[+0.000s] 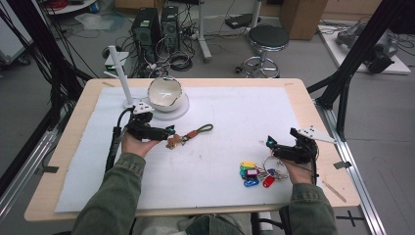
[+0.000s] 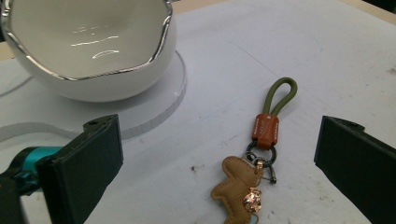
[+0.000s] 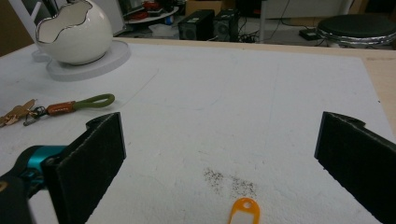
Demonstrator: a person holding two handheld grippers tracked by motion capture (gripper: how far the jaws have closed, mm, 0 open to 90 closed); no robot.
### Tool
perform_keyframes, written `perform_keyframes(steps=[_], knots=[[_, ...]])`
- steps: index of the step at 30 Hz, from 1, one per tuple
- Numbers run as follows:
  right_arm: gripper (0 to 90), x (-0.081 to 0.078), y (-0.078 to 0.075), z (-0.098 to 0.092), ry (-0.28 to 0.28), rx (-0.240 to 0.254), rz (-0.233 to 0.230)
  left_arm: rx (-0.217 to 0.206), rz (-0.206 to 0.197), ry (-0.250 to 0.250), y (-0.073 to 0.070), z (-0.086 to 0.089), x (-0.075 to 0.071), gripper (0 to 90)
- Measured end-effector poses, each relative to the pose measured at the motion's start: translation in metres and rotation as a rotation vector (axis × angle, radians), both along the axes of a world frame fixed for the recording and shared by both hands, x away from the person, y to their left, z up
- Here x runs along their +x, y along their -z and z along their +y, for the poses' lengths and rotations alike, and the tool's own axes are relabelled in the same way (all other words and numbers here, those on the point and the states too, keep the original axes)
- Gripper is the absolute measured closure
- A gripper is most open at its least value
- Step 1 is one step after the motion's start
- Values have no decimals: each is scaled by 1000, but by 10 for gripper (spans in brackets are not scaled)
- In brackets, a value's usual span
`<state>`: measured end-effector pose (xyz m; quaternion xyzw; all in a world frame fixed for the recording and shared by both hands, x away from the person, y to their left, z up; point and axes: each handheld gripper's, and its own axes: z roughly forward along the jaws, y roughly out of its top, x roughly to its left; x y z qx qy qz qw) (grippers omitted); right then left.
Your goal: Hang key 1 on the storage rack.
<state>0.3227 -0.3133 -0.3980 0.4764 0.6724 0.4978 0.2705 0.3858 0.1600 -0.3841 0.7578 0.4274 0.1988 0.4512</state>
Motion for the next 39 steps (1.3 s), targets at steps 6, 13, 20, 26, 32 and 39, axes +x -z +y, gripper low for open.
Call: perform_keyframes(steps=[6, 13, 20, 26, 32, 39], knots=[[8, 1, 0, 0, 0, 2, 4, 17, 3, 32, 3, -16, 6, 17], [8, 1, 0, -1, -1, -1, 0, 20, 7, 63, 3, -31, 11, 17], [8, 1, 0, 0, -1, 4, 4, 39, 28, 64, 8, -42, 17, 17], [8, 2, 1, 0, -6, 1, 3, 66, 41, 89, 14, -56, 20, 17], [8, 3, 1, -1, -5, -3, 4, 84, 36, 113, 16, -67, 24, 27], [8, 4, 2, -1, -5, -13, 6, 98, 73, 177, 25, -79, 30, 51]])
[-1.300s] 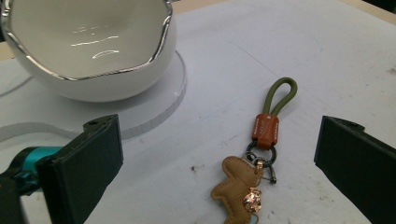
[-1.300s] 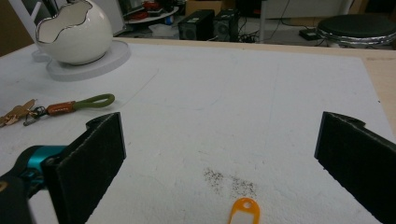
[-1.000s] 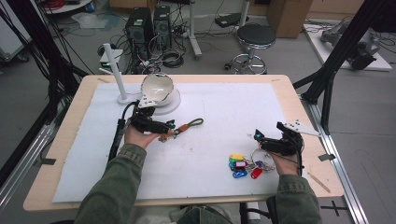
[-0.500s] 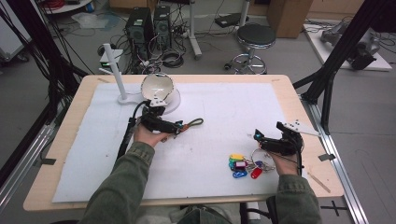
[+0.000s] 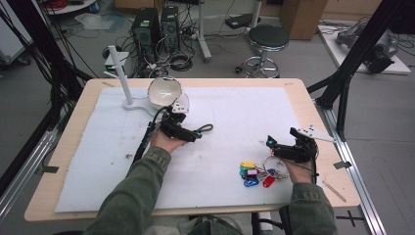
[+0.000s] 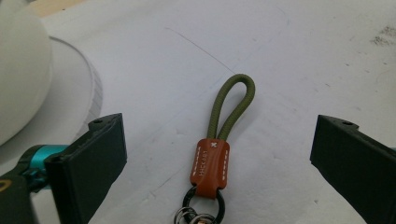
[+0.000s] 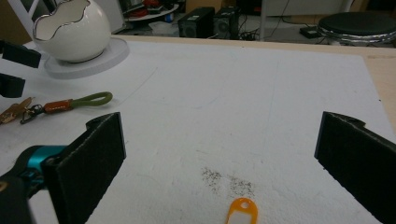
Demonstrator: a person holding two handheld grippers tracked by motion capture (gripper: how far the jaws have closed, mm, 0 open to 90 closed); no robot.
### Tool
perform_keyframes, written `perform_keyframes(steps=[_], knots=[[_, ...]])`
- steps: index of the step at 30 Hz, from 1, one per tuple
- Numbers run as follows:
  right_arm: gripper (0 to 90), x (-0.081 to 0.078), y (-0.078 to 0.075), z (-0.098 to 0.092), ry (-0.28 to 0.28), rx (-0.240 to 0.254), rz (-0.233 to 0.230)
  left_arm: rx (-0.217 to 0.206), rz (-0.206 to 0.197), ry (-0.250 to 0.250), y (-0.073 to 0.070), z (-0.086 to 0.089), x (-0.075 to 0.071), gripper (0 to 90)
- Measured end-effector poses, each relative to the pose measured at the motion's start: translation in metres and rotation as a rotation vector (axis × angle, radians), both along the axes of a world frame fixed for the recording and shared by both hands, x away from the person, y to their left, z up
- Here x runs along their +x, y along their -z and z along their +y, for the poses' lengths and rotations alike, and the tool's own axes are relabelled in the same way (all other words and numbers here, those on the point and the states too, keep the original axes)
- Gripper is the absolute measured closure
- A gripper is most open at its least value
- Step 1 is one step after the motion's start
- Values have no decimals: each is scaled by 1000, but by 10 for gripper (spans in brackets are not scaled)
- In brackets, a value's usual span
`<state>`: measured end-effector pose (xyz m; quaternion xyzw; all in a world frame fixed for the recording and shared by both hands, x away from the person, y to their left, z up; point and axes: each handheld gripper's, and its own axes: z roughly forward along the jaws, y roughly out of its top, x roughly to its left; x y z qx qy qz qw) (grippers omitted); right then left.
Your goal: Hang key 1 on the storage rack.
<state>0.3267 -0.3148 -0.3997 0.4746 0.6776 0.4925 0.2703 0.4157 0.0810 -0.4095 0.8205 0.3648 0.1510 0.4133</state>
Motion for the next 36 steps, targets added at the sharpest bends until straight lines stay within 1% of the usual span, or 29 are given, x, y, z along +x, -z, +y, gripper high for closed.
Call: perform_keyframes(steps=[1, 3, 7, 10, 11, 12, 13, 14, 16, 17, 19, 21, 22, 23, 24, 29, 30, 31, 32, 33, 34, 35, 36], knots=[[8, 0, 0, 0, -1, 1, 3, 0, 0, 0, 0, 0, 0, 51], [8, 0, 0, 1, -3, 1, 6, 9, 2, 18, 1, -3, -1, 51], [8, 0, 0, 1, -5, 0, 3, 5, 6, 25, 2, -4, -1, 68], [8, 0, 0, 1, -5, -1, 3, 16, 19, 25, 5, -3, 0, 86], [8, 0, 0, 1, -5, -2, 1, 19, 24, 29, 6, -3, 1, 112], [8, 0, 0, 1, -5, -2, 1, 26, 34, 37, 8, -3, 2, 112], [8, 0, 0, 0, -3, -1, 1, 31, 40, 46, 9, -4, 2, 156], [8, 0, 0, -1, 0, 3, 5, 41, 45, 50, 10, -4, 2, 159], [8, 0, 0, -2, 3, 6, 6, 54, 54, 50, 13, -5, 3, 175], [8, 0, 0, -2, 3, 6, 3, 63, 64, 40, 14, -5, 4, 188], [8, 0, 0, -2, 6, 8, 6, 63, 69, 35, 15, -5, 4, 233], [8, 1, 0, -2, 4, 5, 4, 59, 80, 38, 15, -5, 4, 251], [8, 1, 0, -2, 4, 4, 4, 59, 80, 38, 15, -5, 4, 262], [8, 1, 0, -2, 3, 3, 3, 72, 80, 41, 16, -4, 5, 282], [8, 1, 0, -2, 3, 4, 2, 72, 80, 41, 16, -4, 5, 296], [8, 0, 0, -2, 4, 6, 4, 104, 84, 41, 20, -6, 6, 336], [8, 0, 0, -2, 3, 5, 3, 113, 83, 38, 21, -6, 6, 383], [8, 0, 0, -2, 3, 5, 3, 116, 86, 31, 22, -7, 5, 383], [8, 0, 0, -2, 4, 6, 4, 131, 86, 25, 23, -7, 6, 425], [8, 1, 0, -2, 4, 2, 5, 139, 105, 11, 24, -7, 7, 540], [8, 1, 0, -2, 4, 2, 6, 139, 105, 11, 24, -7, 7, 554], [8, 1, 0, -2, 5, 5, 7, 132, 106, 5, 24, -6, 8, 608], [8, 1, 0, -2, 7, 7, 9, 141, 107, -4, 23, -4, 8, 652]])
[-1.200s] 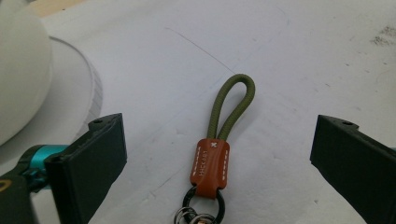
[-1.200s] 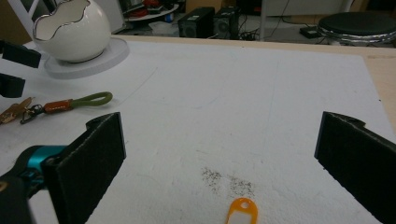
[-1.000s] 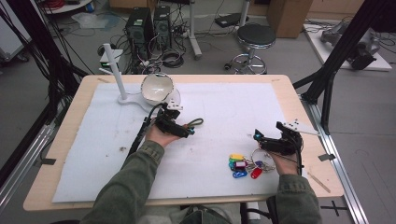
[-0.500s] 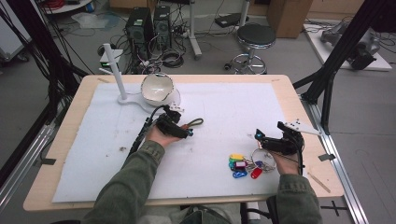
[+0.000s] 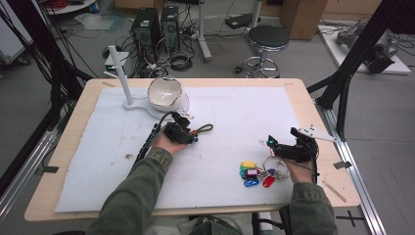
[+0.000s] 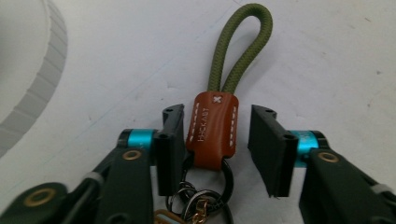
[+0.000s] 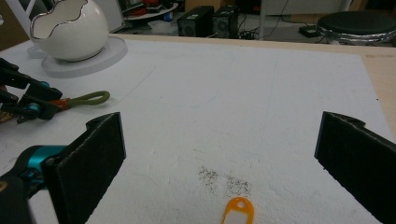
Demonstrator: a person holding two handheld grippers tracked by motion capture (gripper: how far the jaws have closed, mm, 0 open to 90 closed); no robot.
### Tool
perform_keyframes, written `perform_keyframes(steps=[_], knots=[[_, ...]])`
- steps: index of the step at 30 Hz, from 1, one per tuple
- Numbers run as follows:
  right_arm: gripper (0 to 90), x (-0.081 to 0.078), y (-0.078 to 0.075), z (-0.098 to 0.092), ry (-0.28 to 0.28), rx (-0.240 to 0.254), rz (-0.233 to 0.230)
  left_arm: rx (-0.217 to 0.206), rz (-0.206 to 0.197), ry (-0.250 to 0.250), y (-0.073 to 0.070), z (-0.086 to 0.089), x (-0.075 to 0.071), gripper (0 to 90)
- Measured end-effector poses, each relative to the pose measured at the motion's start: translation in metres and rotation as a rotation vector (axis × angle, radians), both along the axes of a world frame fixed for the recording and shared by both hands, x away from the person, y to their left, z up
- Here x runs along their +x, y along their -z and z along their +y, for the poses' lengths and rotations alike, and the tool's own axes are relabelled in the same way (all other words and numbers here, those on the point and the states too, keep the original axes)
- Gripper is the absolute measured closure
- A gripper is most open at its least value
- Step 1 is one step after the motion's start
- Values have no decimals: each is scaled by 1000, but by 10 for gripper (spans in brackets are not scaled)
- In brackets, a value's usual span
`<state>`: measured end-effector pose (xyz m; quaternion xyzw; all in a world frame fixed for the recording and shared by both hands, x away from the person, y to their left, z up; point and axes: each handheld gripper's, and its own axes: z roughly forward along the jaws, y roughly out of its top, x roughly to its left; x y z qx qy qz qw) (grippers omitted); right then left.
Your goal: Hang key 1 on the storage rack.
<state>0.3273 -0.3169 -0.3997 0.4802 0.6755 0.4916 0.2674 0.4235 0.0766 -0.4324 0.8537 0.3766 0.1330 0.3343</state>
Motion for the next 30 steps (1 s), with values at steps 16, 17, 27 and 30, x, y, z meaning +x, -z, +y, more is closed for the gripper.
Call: perform_keyframes(steps=[16, 17, 27, 30], knots=[[8, 0, 0, 0, -4, -3, -2, -13, -8, -3, -5, 5, 0, 726], [8, 0, 0, 0, -4, -3, -2, -13, -8, -3, -5, 5, 0, 726], [8, 1, 0, 0, -5, -6, -5, -28, -24, -21, -15, 10, -4, 727], [8, 0, 0, 0, -3, -3, -3, 0, -31, -30, -19, 13, -5, 727]])
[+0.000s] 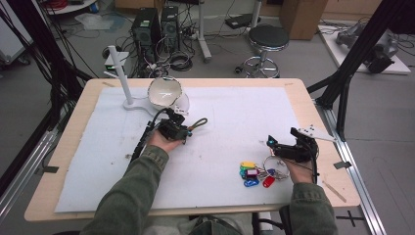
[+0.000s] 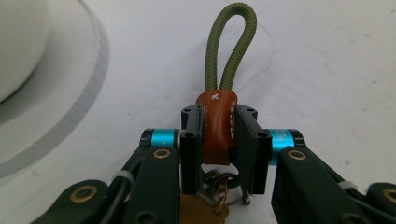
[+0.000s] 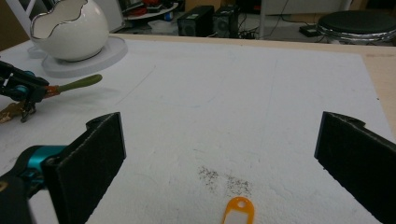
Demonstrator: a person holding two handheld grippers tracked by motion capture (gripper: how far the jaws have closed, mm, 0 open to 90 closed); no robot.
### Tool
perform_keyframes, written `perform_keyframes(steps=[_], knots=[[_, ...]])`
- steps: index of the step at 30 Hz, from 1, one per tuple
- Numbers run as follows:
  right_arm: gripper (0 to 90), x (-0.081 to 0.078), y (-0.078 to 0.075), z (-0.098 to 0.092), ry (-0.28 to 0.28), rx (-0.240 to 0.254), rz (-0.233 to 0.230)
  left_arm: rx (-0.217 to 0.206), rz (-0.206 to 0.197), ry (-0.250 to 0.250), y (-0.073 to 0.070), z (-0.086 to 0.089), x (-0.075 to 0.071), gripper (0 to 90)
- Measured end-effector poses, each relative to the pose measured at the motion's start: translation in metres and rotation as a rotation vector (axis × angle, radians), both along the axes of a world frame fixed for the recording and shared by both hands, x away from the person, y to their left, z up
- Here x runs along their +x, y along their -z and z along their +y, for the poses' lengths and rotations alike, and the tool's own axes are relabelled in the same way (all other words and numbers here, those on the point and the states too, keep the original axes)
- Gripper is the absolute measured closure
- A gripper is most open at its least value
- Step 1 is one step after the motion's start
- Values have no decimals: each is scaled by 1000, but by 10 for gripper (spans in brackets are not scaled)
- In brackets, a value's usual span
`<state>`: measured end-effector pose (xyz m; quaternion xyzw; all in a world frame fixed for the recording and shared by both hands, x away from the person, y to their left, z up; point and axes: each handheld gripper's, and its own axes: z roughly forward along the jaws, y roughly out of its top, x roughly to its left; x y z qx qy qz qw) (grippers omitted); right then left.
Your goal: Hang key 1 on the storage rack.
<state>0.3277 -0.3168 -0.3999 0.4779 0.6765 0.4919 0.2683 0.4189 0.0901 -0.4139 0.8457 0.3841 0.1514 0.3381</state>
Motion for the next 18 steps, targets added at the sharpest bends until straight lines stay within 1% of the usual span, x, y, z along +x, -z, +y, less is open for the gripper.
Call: perform_keyframes(steps=[2, 4, 8, 10, 12, 13, 14, 17, 18], knots=[[8, 0, 0, 0, -1, 2, 2, 1, -5, -4, -2, 3, 0, 727], [8, 0, 0, 0, -2, 4, 4, -11, -5, -11, -5, 7, -1, 727], [8, 0, 0, 0, -2, 2, 0, -20, -14, -18, -10, 13, -3, 727], [8, 0, 0, 0, -2, 5, 1, -12, -19, -38, -14, 17, -3, 726], [8, 0, 0, 1, -3, 7, 5, -22, -17, -49, -17, 23, -3, 726], [8, 0, 0, 1, -3, 6, 5, -28, -22, -66, -21, 28, -4, 726], [8, 0, 0, 1, -3, 6, 5, -28, -22, -66, -21, 28, -4, 726], [8, 0, 0, 0, -1, 4, 2, -65, -21, -86, -28, 37, -6, 726], [8, 0, 0, 0, -2, 4, 2, -72, -22, -93, -31, 40, -7, 726]])
